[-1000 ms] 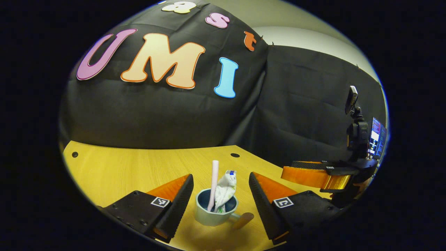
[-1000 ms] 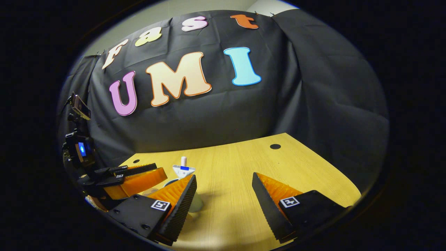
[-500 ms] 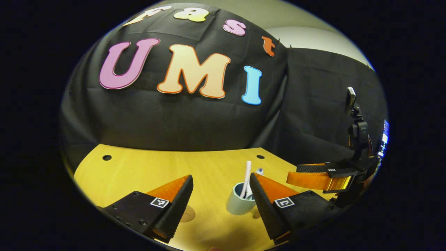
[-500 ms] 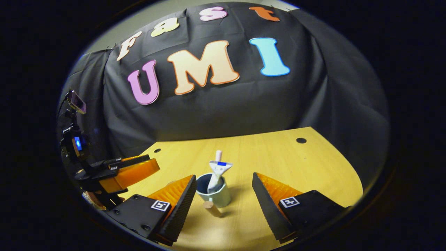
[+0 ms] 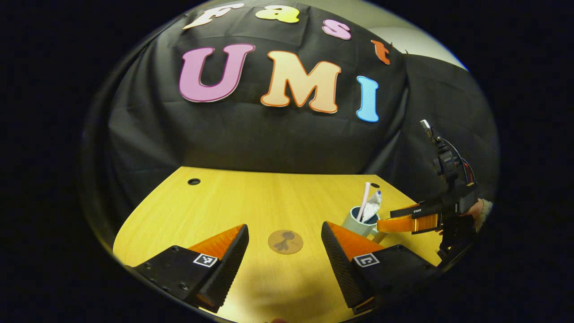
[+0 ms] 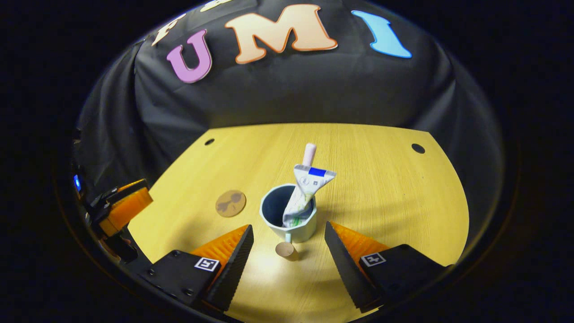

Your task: Put the toothbrush and toothpaste on the desktop into the cup, then pick up the cup and place it on the coaster on the desktop.

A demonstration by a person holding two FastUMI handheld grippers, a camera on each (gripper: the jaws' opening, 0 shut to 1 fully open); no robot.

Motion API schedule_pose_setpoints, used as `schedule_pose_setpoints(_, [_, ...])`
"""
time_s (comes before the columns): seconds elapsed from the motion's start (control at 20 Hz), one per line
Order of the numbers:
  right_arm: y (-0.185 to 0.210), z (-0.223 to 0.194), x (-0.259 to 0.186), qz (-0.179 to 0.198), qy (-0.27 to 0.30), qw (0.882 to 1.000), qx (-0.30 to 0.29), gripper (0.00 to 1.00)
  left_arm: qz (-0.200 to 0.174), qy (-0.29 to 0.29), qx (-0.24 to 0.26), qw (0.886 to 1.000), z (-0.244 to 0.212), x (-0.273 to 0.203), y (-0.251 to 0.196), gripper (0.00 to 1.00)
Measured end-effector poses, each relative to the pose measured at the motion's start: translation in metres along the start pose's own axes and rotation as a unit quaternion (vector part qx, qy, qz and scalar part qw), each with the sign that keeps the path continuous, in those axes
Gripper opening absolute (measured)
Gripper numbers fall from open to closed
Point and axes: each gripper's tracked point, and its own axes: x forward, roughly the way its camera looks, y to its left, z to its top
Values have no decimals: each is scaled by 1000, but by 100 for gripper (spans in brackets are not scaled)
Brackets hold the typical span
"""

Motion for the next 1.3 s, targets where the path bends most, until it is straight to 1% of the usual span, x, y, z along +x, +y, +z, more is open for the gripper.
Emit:
schedule_pose_setpoints(0.05, [2,-7,8,-3,32,999,0,98,21,12,-19,1000,-7,-10,11,94])
schedule_pose_setpoints(0.15, [0,-19,21,-9,84,996,11,98,45,24,-26,998,-20,-25,25,94])
schedule_pose_setpoints(0.2, [-1,-22,24,-11,97,995,13,94,59,36,-24,997,-29,-32,33,94])
schedule_pose_setpoints(0.25, [-2,-25,28,-13,111,994,11,98,67,45,-21,997,-34,-38,39,94])
schedule_pose_setpoints(0.3, [-5,-27,31,-19,125,992,6,98,73,51,-21,996,-38,-42,43,94])
schedule_pose_setpoints(0.35, [-8,-30,35,-23,135,991,-1,95,77,54,-24,995,-40,-44,45,94])
schedule_pose_setpoints(0.4, [-10,-32,38,-28,145,989,-6,87,81,59,-29,995,-43,-47,48,94])
schedule_pose_setpoints(0.45, [-9,-35,41,-28,156,987,-7,87,87,62,-34,994,-44,-46,49,94])
schedule_pose_setpoints(0.55, [-9,-38,46,-34,171,985,-15,82,99,61,-47,992,-46,-42,53,94])
schedule_pose_setpoints(0.6, [-10,-39,50,-36,177,983,-20,70,105,59,-54,991,-47,-41,56,94])
schedule_pose_setpoints(0.7, [-7,-41,49,-35,187,981,-20,58,111,53,-65,990,-45,-40,57,94])
schedule_pose_setpoints(0.75, [-8,-42,49,-36,192,980,-20,54,111,50,-69,990,-45,-40,58,94])
schedule_pose_setpoints(0.8, [-9,-41,48,-41,194,980,-17,48,112,51,-71,990,-46,-40,58,94])
schedule_pose_setpoints(0.85, [-7,-41,53,-41,196,980,-14,32,112,52,-73,990,-46,-41,57,94])
schedule_pose_setpoints(1.05, [-5,-40,52,-49,200,978,-25,25,113,62,-76,989,-55,-38,59,95])
schedule_pose_setpoints(1.1, [-6,-38,51,-50,198,979,-28,25,111,64,-80,988,-56,-38,59,94])
schedule_pose_setpoints(1.15, [-5,-40,51,-49,201,978,-33,23,111,66,-83,988,-57,-39,59,94])
schedule_pose_setpoints(1.2, [-5,-38,50,-51,198,978,-35,23,111,67,-86,988,-58,-38,60,94])
schedule_pose_setpoints(1.25, [-3,-40,50,-50,199,978,-36,20,112,69,-88,987,-58,-38,60,94])
schedule_pose_setpoints(1.3, [-2,-39,51,-46,199,978,-39,20,115,70,-87,987,-60,-38,61,95])
